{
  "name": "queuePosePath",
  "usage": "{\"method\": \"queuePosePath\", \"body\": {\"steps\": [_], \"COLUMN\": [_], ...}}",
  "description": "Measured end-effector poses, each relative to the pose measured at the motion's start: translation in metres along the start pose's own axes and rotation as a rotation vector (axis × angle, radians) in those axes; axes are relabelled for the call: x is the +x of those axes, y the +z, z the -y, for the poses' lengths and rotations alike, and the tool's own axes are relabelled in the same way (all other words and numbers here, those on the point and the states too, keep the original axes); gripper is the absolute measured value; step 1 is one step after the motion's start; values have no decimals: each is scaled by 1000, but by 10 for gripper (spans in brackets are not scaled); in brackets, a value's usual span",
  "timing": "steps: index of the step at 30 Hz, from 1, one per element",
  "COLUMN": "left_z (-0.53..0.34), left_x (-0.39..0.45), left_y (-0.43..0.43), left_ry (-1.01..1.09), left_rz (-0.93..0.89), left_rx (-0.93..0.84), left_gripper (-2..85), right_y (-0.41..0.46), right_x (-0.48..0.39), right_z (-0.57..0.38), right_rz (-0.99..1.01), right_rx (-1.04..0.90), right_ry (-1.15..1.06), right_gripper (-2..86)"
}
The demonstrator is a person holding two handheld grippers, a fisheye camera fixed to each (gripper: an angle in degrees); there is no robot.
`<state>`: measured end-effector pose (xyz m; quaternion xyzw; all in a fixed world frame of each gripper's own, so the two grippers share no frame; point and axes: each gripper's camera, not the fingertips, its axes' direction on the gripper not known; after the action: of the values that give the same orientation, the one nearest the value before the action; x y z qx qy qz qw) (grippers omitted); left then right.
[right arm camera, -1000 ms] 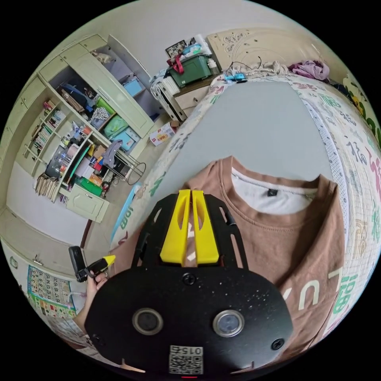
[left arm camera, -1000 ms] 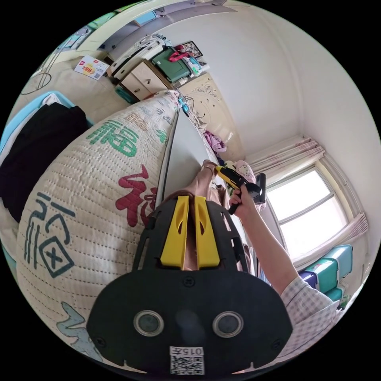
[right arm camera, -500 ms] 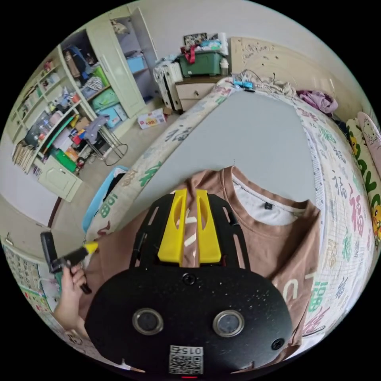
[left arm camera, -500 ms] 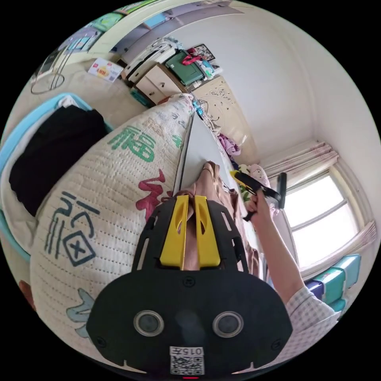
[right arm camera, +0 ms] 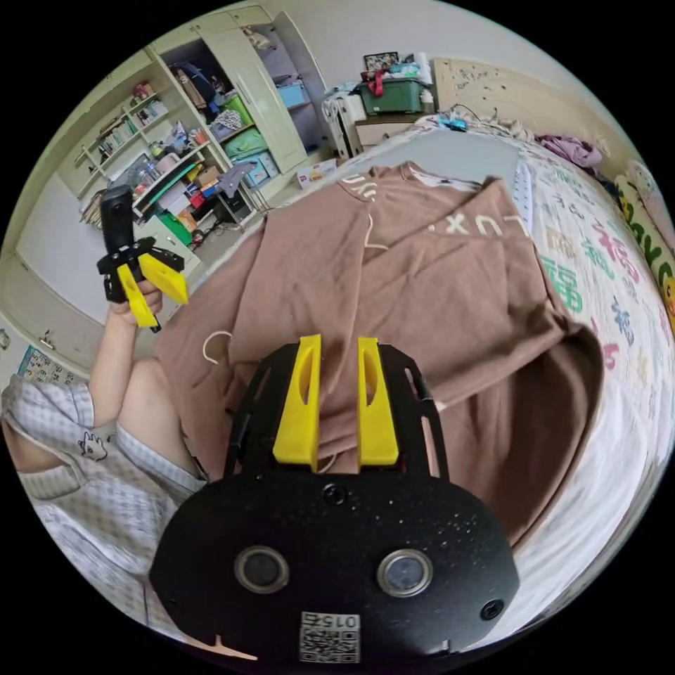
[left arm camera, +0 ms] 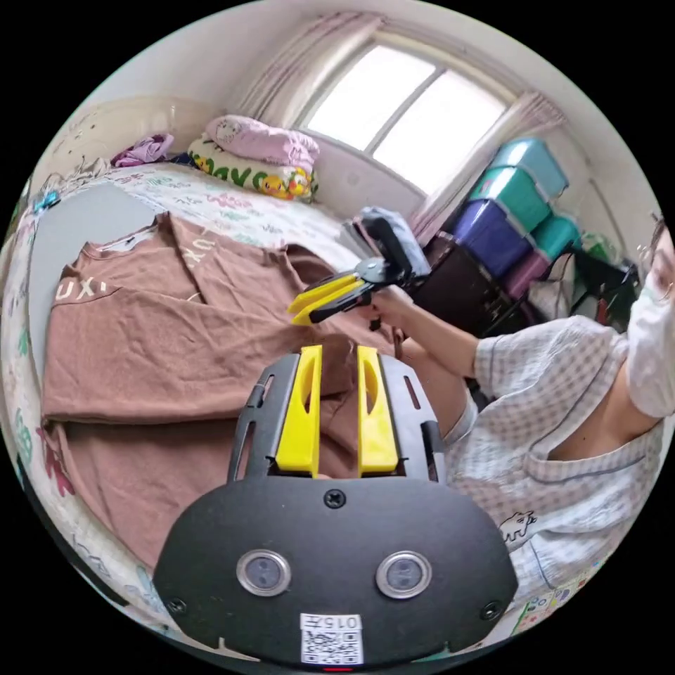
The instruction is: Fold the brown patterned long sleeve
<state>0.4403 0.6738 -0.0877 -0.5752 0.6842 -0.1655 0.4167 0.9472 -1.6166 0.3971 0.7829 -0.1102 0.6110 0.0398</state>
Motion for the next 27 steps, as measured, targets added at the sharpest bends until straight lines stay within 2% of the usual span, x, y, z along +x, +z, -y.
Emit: {"method": "queuePosePath", "body": {"steps": [5, 10, 17, 21, 27], "left_z": [13, 21, 27, 29, 33], "left_x": [24, 37, 58, 74, 61], "left_y": [65, 108, 133, 132, 157], "left_ry": [60, 100, 186, 236, 165], "left_rz": [85, 210, 280, 299, 303], "left_rx": [-209, -316, -381, -367, -440], "left_gripper": [102, 96, 22, 14, 27], "right_y": [-12, -7, -17, -23, 0], "right_x": [-6, -2, -31, -49, -77], "right_z": [12, 36, 69, 92, 130], "right_rz": [115, 233, 131, 88, -4], "right_rx": [-25, -82, -89, -96, -194], "right_ry": [31, 44, -17, -35, -76], "right_gripper": [94, 47, 4, 0, 12]}}
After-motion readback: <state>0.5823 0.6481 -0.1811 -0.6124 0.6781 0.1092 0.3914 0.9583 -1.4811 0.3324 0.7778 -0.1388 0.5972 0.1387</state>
